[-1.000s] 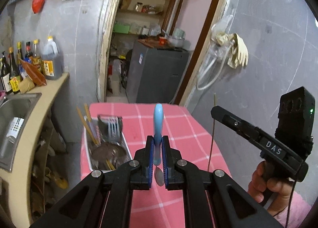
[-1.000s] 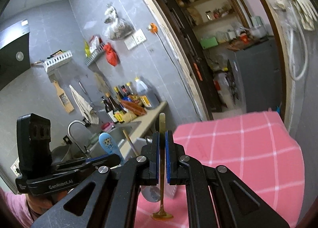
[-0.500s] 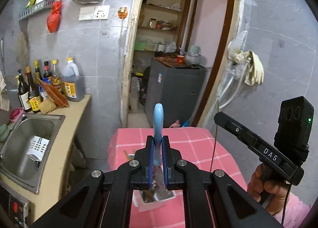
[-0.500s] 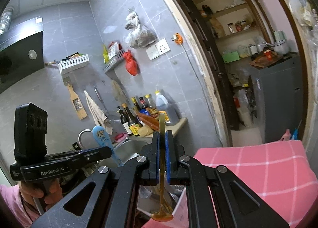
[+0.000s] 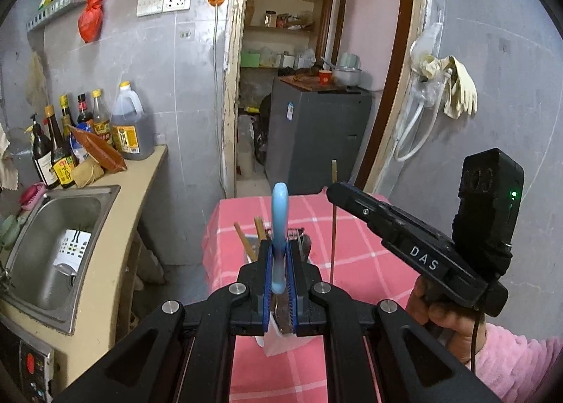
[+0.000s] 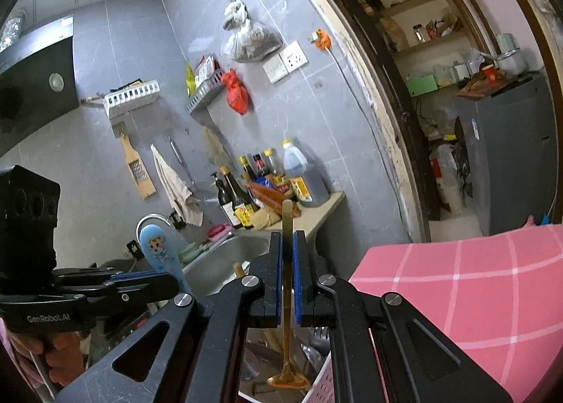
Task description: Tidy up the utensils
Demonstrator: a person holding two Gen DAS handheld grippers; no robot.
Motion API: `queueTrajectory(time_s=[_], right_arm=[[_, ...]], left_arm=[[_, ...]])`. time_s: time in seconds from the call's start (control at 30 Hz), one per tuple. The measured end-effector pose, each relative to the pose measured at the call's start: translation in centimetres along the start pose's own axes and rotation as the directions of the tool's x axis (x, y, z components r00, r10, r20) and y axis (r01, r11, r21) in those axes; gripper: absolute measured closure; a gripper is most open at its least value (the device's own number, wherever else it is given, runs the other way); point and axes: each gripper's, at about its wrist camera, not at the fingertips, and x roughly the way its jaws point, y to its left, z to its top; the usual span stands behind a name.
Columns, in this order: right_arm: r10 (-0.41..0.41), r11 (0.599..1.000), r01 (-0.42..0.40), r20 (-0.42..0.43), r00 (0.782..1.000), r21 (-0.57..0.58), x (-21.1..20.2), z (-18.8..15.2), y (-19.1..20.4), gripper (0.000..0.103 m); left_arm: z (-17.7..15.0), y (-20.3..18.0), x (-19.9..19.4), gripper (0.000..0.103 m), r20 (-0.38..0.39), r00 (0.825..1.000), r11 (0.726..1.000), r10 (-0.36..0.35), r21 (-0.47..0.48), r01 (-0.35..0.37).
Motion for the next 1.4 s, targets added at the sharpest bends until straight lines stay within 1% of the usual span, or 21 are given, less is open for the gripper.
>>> queueTrajectory(time_s=[0.13, 0.23, 0.3, 0.47, 0.57, 0.63, 0.73, 0.8, 1.0, 1.1, 1.27, 1.33, 1.37, 1.4], right_arm=[[-0.008, 1.0, 0.008, -0.02, 1.0, -0.014, 0.3, -1.4, 0.0, 0.098], [-0.016, 1.0, 0.015, -0.037, 0.999, -0.015, 0.4, -2.2, -0.1, 0.098], [-0.018, 1.0, 0.017, -0.045, 0.999, -0.013, 0.3, -2.7, -0.2, 0.098], [-0.029, 0.999, 0.027, -0.073, 0.997, -0.019, 0.1, -3.6, -0.4, 0.098], [-0.038, 0.999, 0.036, -0.096, 0.995, -0.023, 0.0, -4.0, -0.3, 0.097], [-0.044, 0.999, 0.042, -0.107, 0.993, -0.02, -0.1, -4.1, -0.2, 0.096], [-0.056, 0.998, 0.054, -0.119, 0.991, -0.017, -0.5, -4.3, -0.2, 0.096], [-0.062, 0.998, 0.061, -0.124, 0.99, -0.014, -0.7, -4.4, -0.1, 0.096], [-0.079, 0.997, 0.078, -0.124, 0.989, -0.017, -1.5, -4.1, 0.5, 0.095], [-0.088, 0.996, 0.086, -0.116, 0.989, -0.024, -1.9, -3.8, 0.9, 0.095], [-0.115, 0.993, 0.113, -0.093, 0.989, -0.025, -2.9, -3.2, 1.5, 0.086], [-0.132, 0.991, 0.131, -0.076, 0.988, -0.026, -3.6, -3.0, 1.8, 0.081], [-0.144, 0.989, 0.142, -0.068, 0.987, -0.029, -3.9, -2.9, 2.0, 0.075], [-0.157, 0.987, 0.155, -0.058, 0.986, -0.032, -4.3, -2.7, 2.2, 0.071]], left_arm=[[-0.9, 0.1, 0.9, 0.095, -0.006, 1.0, 1.0, -0.004, -0.002, 0.004], [-1.6, 0.3, 1.8, 0.095, -0.027, 0.999, 1.0, -0.019, -0.011, 0.018], [-2.1, 0.6, 2.4, 0.095, -0.041, 0.998, 0.998, -0.049, -0.03, 0.048], [-3.0, 1.1, 3.4, 0.095, -0.071, 0.994, 0.995, -0.085, -0.053, 0.082], [-3.4, 1.6, 3.9, 0.094, -0.092, 0.989, 0.991, -0.117, -0.081, 0.11], [-3.6, 2.0, 4.0, 0.094, -0.102, 0.987, 0.988, -0.121, -0.105, 0.11], [-4.1, 2.6, 3.8, 0.094, -0.097, 0.986, 0.981, -0.136, -0.149, 0.121], [-4.2, 2.8, 3.7, 0.094, -0.094, 0.985, 0.979, -0.141, -0.159, 0.125], [-4.4, 3.0, 3.1, 0.094, -0.055, 0.986, 0.974, -0.155, -0.178, 0.143], [-4.3, 3.2, 2.4, 0.093, -0.009, 0.986, 0.969, -0.164, -0.188, 0.159], [-4.0, 3.5, 1.3, 0.088, 0.04, 0.988, 0.97, -0.151, -0.187, 0.156], [-4.0, 3.4, 0.8, 0.081, 0.063, 0.989, 0.973, -0.136, -0.181, 0.146], [-4.0, 3.4, 0.6, 0.078, 0.072, 0.989, 0.973, -0.131, -0.18, 0.142], [-4.0, 3.3, 0.3, 0.071, 0.086, 0.988, 0.974, -0.126, -0.18, 0.139]])
